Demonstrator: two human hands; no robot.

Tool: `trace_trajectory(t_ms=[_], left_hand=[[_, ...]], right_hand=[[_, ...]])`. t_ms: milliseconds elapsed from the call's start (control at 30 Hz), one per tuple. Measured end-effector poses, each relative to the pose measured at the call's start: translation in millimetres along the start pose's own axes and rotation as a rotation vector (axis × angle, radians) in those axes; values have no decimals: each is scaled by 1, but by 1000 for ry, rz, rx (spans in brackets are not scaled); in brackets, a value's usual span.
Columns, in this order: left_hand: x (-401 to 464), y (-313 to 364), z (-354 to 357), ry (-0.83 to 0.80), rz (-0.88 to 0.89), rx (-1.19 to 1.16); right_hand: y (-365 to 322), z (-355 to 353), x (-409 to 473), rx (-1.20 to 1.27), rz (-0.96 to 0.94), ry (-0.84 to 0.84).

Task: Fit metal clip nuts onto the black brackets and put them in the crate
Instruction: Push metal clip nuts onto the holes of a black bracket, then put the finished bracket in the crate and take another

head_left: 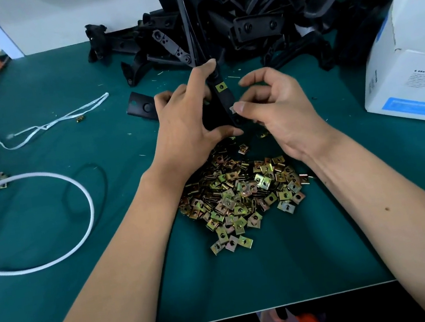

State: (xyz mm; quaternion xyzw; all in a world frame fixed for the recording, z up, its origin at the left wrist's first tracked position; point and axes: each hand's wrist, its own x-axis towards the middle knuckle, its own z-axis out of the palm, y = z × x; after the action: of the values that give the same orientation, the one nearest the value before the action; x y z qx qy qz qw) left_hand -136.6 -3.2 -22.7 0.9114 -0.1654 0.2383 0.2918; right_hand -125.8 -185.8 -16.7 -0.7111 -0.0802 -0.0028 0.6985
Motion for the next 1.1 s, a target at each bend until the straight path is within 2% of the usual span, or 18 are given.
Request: trace_trajectory(t_ms=[100, 300, 500, 667, 833, 967, 1100], left_hand=[[0, 1, 0, 7, -7, 14], [3, 8, 4, 53, -96, 42], [4, 12, 7, 84, -145, 100], [3, 9, 6, 88, -210, 115], [4, 14, 7, 32, -150, 162], [5, 22, 10, 58, -131, 275], [4, 31, 5, 57, -124, 297]], right_hand=[[1, 3, -1, -18, 0, 6], [4, 12, -1, -145, -60, 208], [1, 18, -7, -401, -184, 213], [-2, 28, -9, -600, -214, 139], [1, 24, -7, -630, -209, 251], [2, 23, -4, -721, -230, 257], [-3, 18, -6, -690, -202, 250]])
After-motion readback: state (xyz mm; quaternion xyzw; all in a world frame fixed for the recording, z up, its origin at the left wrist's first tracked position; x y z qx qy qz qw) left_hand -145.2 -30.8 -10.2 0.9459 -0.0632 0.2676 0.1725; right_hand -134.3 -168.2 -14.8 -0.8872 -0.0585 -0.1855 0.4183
